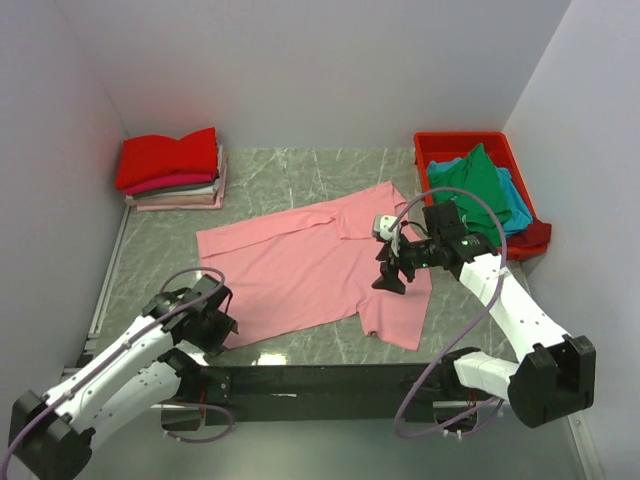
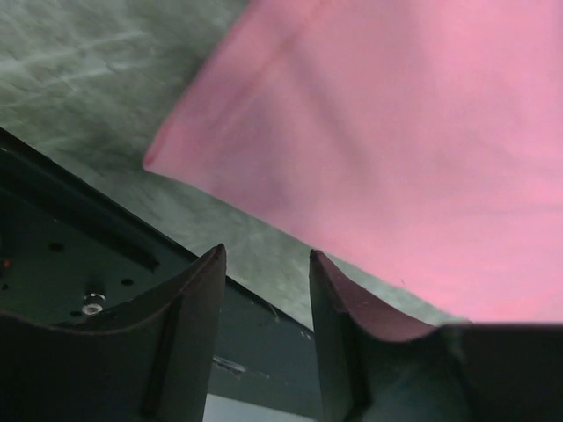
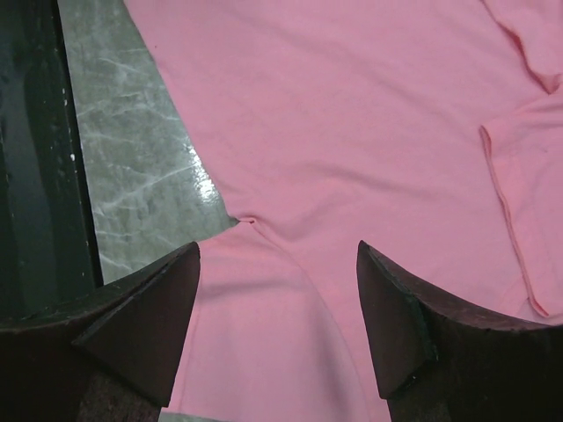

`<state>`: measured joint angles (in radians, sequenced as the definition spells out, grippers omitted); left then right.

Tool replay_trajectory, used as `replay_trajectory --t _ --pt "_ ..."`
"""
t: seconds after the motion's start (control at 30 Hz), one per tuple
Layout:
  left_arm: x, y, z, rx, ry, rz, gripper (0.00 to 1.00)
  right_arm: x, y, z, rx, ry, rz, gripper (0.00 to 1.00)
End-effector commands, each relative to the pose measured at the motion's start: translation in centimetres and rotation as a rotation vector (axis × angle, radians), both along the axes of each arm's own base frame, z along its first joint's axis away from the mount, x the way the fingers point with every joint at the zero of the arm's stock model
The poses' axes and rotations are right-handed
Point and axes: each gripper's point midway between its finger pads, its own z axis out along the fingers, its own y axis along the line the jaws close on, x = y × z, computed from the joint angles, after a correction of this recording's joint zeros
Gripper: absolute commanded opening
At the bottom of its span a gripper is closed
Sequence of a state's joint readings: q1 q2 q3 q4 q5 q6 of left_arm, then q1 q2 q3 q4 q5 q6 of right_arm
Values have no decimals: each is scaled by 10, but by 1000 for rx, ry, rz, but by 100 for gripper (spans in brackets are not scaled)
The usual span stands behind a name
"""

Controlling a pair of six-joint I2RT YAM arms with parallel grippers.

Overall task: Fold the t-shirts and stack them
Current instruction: Fold the tshirt

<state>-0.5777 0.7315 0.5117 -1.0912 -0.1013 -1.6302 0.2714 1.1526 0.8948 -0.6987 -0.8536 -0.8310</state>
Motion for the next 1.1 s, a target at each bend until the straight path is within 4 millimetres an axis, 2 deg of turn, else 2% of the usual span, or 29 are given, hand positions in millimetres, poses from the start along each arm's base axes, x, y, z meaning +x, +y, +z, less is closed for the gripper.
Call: replay_trajectory --t 0.0,0.1,0.33,0.53,0.67,0.77,0.8,0.83,1.0,1.07 --pt "8 7 -3 75 25 64 50 8 2 19 41 -80 -7 78" --pt "7 11 -12 153 103 33 49 9 1 19 44 -63 -9 78" --pt "8 9 -28 169 126 27 46 11 -5 18 47 -30 -19 78" --pt "8 12 -42 195 139 37 39 1 -8 21 30 -23 18 78" --pt "5 13 -48 200 161 31 39 -10 -14 25 -2 -30 44 78" --pt "6 13 -47 197 155 23 25 -12 -21 23 -48 -54 48 78" --pt "7 12 -46 197 146 18 14 -14 -24 20 -68 -57 55 78" --pt "7 12 -45 198 144 17 9 -16 -25 17 -84 -62 69 78" --pt "14 11 -38 200 118 -13 0 -44 -43 -9 -211 -100 241 76" --pt "17 9 -31 195 103 -22 0 -57 -54 -30 -292 -116 329 75"
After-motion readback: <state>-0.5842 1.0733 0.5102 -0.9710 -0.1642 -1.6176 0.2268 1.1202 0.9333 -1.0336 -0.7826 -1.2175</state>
